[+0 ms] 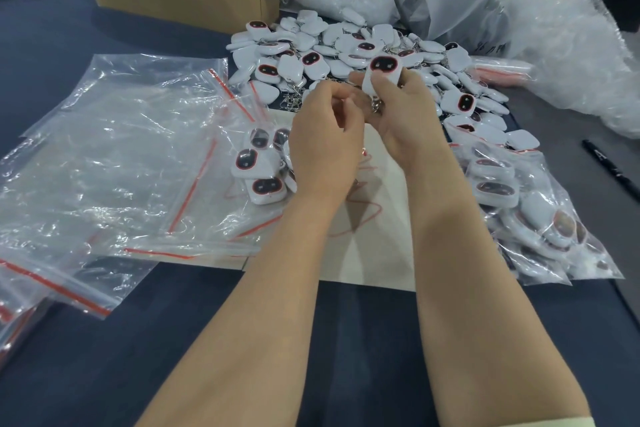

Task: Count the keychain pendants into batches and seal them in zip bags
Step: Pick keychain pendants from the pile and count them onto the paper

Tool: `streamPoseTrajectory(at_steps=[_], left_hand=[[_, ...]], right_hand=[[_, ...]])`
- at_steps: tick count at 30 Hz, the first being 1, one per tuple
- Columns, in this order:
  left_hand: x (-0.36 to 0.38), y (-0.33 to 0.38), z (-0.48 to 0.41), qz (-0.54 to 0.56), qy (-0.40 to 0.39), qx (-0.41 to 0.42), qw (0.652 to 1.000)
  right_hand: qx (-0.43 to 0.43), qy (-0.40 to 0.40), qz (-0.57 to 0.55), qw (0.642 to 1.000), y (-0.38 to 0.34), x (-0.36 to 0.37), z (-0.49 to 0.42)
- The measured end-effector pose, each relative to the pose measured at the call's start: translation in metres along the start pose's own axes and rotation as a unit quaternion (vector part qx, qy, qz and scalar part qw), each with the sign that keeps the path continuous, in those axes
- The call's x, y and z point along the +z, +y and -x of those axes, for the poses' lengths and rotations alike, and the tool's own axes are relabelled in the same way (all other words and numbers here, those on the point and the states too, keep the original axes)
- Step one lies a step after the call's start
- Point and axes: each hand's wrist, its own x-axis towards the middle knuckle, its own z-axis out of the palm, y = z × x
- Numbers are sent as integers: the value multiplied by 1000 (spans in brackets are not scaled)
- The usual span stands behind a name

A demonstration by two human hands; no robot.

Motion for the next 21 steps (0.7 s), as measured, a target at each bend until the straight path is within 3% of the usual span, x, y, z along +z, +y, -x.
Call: streamPoseTrajectory(at_steps=[2,5,7,11,16,18,21], left_hand=[[0,2,-1,11,4,-15,1000],[-2,4,-3,29,11,-34,999],[-4,5,-3,38,18,-37,998],[-6,10,-2,46,24,-12,999],[-4,13,0,21,24,62,998],[-3,14,2,14,28,90,995],[-1,12,5,14,20,99,995]], right_hand=[[-19,-19,131,991,-14,3,2],[-35,-46,343,937,-25,4,5],[-15,-58,412,909,-30,2,10],[12,-97,444,891,-32,-1,11],[60,-218,274,935,-21,-1,11],[95,-266,255,925,-16,-5,11],[88,-293,317,898,-14,-7,12]])
